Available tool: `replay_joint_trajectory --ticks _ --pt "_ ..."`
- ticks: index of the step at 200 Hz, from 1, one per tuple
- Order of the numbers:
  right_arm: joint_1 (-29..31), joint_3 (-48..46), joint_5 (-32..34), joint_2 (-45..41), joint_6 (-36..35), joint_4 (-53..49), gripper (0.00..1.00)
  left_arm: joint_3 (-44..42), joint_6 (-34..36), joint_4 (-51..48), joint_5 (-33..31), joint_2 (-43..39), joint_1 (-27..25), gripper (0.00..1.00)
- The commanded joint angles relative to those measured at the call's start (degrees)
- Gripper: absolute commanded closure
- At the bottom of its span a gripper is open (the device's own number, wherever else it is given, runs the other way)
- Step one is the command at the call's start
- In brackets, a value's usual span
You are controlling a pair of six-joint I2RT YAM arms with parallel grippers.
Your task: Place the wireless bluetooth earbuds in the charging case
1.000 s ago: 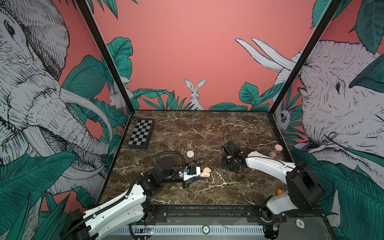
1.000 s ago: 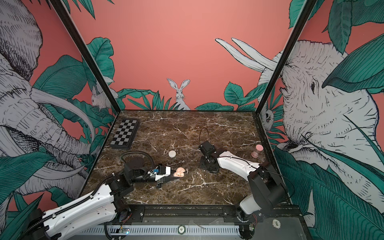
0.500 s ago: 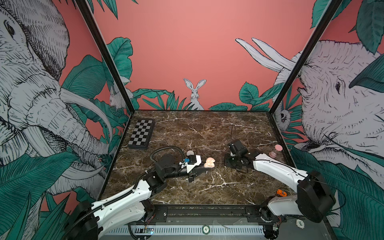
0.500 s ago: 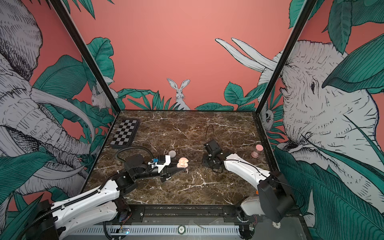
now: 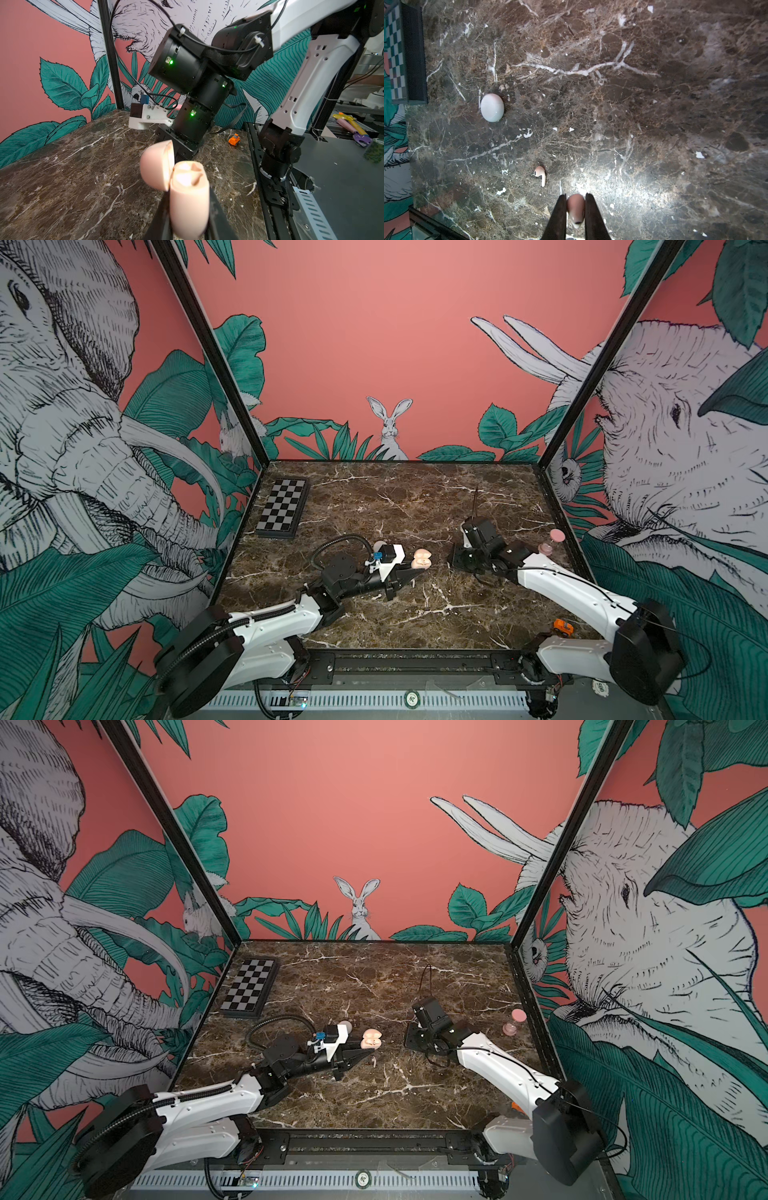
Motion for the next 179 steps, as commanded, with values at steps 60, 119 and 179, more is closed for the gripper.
replay_joint_trajectory --ticks 60,119,179 --pt "-0.33 1.22 -1.09 -4.49 -1.44 1.9 0.84 -2.52 -3.26 15.35 -5.62 5.96 -0.26 1.0" --pt "-0.36 1.8 -2.02 -8.64 -2.03 3.62 0.83 -1.91 -4.71 21.99 -7.09 12.25 -0.3 1.0" --pt "-0.35 1.66 -3.54 -14.69 -2.61 6.86 0.83 -1.55 -6.47 26.33 -7.58 16.28 -0.26 1.0"
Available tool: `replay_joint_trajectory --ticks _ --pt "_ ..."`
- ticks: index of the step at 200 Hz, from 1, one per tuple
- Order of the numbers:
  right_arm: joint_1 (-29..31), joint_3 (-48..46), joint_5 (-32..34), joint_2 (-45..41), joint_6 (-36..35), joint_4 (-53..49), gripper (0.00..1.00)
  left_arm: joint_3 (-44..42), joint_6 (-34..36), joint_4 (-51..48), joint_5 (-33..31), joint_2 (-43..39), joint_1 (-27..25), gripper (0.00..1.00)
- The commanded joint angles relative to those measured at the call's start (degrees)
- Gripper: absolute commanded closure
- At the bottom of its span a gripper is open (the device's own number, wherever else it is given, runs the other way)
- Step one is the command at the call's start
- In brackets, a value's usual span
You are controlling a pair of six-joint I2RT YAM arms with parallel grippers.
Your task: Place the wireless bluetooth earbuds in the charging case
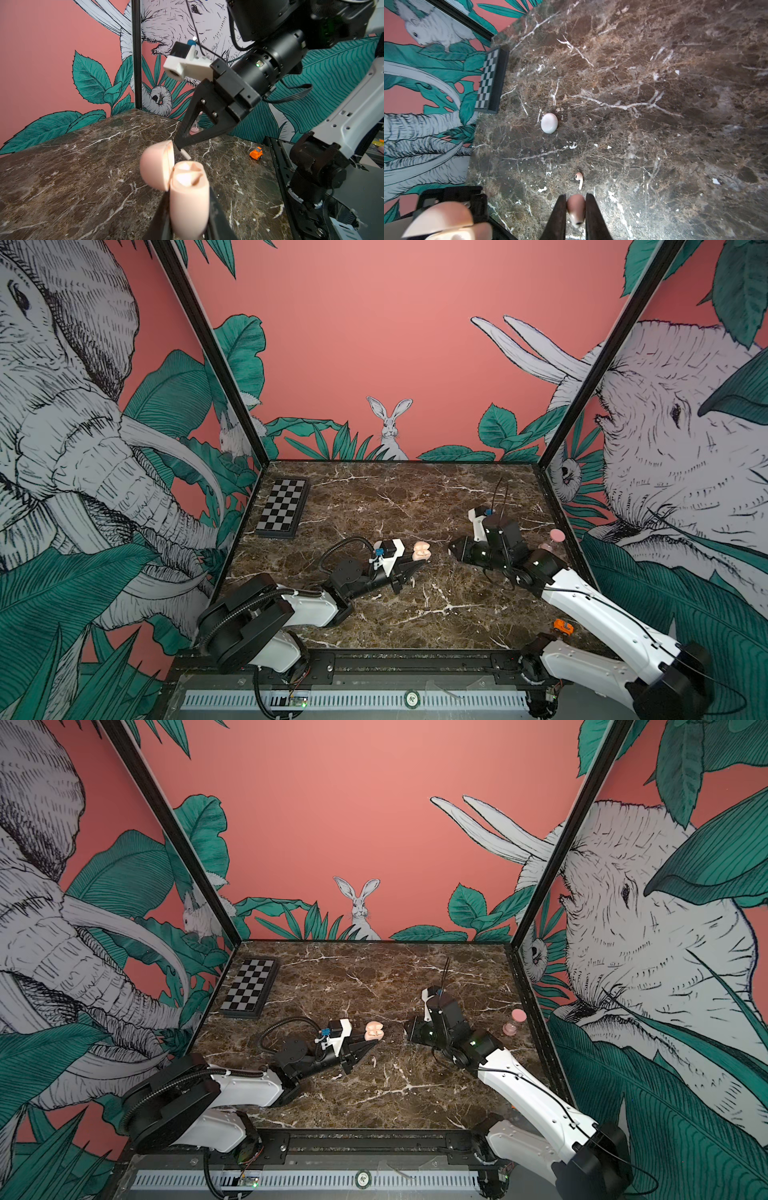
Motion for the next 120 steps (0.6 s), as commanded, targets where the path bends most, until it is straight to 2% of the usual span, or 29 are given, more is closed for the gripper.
replay_joint_trajectory --ticks 1,75,120 --pt "-0.35 1.38 -1.15 -2.15 -0.84 3.43 0.83 0.28 -1.51 4.91 -0.4 0.2 -0.26 1.0" --pt "-0.18 0.59 -5.0 -7.27 -0.12 9.69 0.8 1.11 -2.78 4.96 -0.25 1.17 -0.26 1.0" --pt "0.06 0.33 -3.68 -7.07 -0.48 9.09 0.8 1.12 -3.42 4.92 -0.28 1.24 -0.26 1.0"
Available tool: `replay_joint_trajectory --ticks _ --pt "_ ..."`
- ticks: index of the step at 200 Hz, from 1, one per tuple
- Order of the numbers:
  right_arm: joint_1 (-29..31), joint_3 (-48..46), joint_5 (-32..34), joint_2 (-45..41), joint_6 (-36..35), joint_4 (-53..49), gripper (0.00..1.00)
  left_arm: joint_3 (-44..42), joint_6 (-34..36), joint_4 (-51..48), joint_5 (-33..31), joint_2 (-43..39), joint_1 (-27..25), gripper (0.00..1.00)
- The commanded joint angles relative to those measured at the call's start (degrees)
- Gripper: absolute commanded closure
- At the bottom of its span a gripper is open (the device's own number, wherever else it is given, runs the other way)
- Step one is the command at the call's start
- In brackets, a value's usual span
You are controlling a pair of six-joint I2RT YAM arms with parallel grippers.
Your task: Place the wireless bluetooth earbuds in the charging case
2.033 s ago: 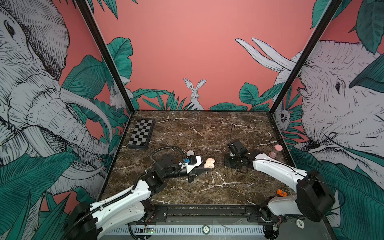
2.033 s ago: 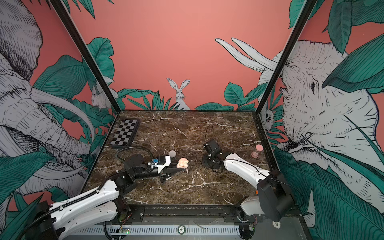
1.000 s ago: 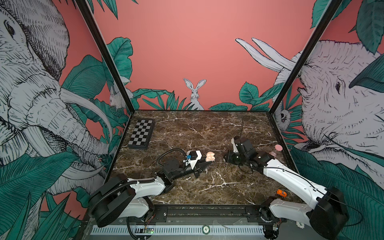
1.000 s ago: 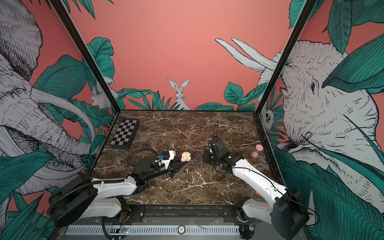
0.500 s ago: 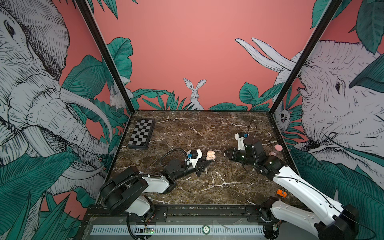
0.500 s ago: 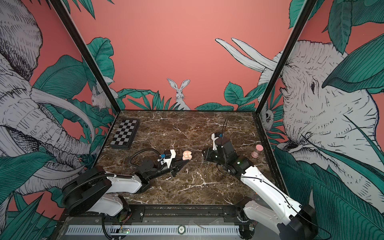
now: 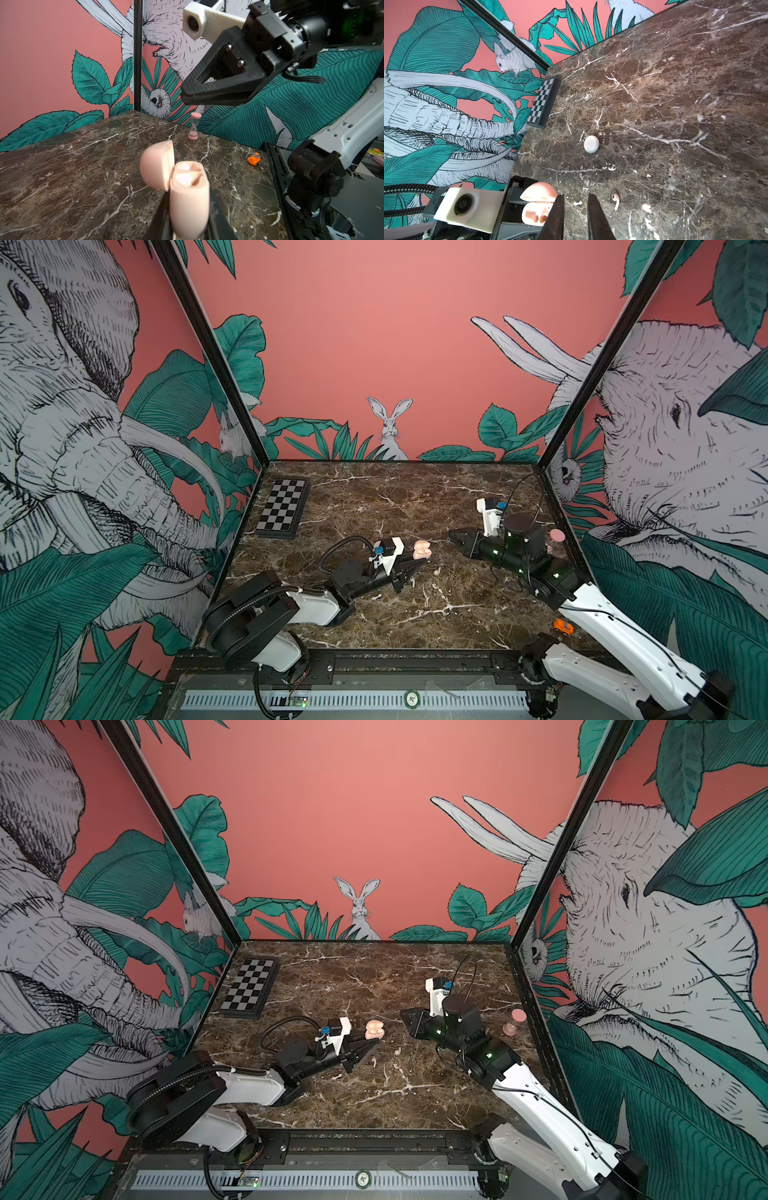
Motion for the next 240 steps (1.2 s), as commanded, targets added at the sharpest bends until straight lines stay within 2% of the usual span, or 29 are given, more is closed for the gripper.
replay_joint_trajectory --ticks 1,16,30,76,108,133,148,168,240 --pt "0.03 0.35 0.92 0.0 -0.63 1.35 0.8 0.73 -1.07 2.73 -0.29 -0.24 -0.26 1.0" --pt "-0.03 -0.04 4.63 1.02 -1.63 -2.64 0.76 -0.19 -0.48 2.69 -1.12 -1.5 -0.27 1.0" --pt "-0.08 -1.75 5.65 2.81 -0.81 -4.43 0.77 -1.04 0.41 2.51 -2.58 -2.53 -0.26 1.0" --pt "0.09 -2.57 -4.73 13.22 -4.65 -4.03 0.63 -3.86 3.53 2.6 -10.31 -7.26 -0.28 1.0" --pt "0.79 0.4 -6.26 19.55 -10.96 -5.37 0.59 -4.7 7.03 -2.46 -13.2 -13.31 -0.26 1.0" --pt "3.59 5.29 -5.06 27.41 -17.69 -8.55 0.55 -5.76 8.18 -3.5 -15.15 -15.84 -0.26 1.0" --pt "5.0 9.13 -2.94 32.36 -21.42 -12.39 0.54 -6.36 8.79 -3.64 -15.63 -16.66 -0.26 1.0" --pt "6.06 10.43 1.62 36.0 -24.51 -12.18 0.53 -6.91 9.24 -4.44 -15.67 -17.87 -0.26 1.0" --pt "8.76 18.86 8.89 48.03 -29.43 -16.18 0.54 -7.38 10.31 -5.86 -15.67 -19.91 -0.28 1.0"
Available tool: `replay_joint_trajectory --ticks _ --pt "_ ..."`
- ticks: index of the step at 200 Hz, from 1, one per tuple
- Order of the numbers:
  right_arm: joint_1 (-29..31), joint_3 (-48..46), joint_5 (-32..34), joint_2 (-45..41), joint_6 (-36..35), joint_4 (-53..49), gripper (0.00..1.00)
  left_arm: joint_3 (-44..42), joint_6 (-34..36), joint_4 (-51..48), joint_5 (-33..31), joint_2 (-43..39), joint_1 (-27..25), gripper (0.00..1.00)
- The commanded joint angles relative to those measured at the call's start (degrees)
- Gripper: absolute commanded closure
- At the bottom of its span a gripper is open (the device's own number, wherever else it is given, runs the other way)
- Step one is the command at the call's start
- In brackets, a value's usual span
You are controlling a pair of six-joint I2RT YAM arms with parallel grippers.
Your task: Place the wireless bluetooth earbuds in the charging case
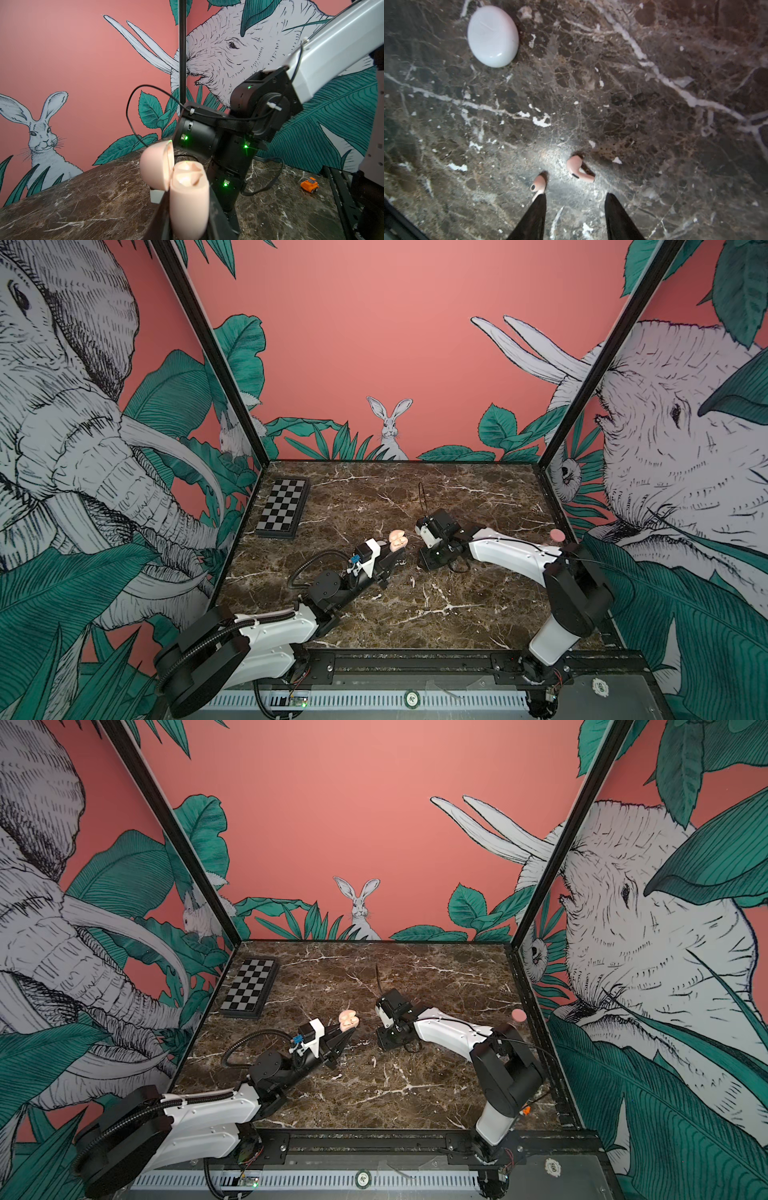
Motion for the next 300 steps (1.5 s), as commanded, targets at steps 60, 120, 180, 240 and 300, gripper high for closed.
replay_joint_trajectory --ticks 60,120,180,240,300 --pt "3.59 3.82 6.55 6.1 -5.08 -1.44 0.57 -0.63 1.89 -0.49 -0.06 -1.61 -0.32 1.0" --pt "3.84 4.35 8.29 7.81 -5.03 -0.57 0.63 -0.63 2.11 -0.63 -0.1 -1.61 -0.3 1.0" --pt "4.64 5.71 9.07 9.39 -5.02 -0.51 0.69 -0.63 2.16 -0.72 0.01 -1.34 -0.35 1.0" --pt "4.81 5.54 9.81 10.3 -4.51 -0.49 0.73 -0.35 2.34 -1.59 0.29 -1.59 -0.35 1.0" --pt "4.9 4.59 9.95 9.8 -3.38 -0.72 0.75 -0.19 2.61 -2.01 0.53 -1.37 -0.35 1.0"
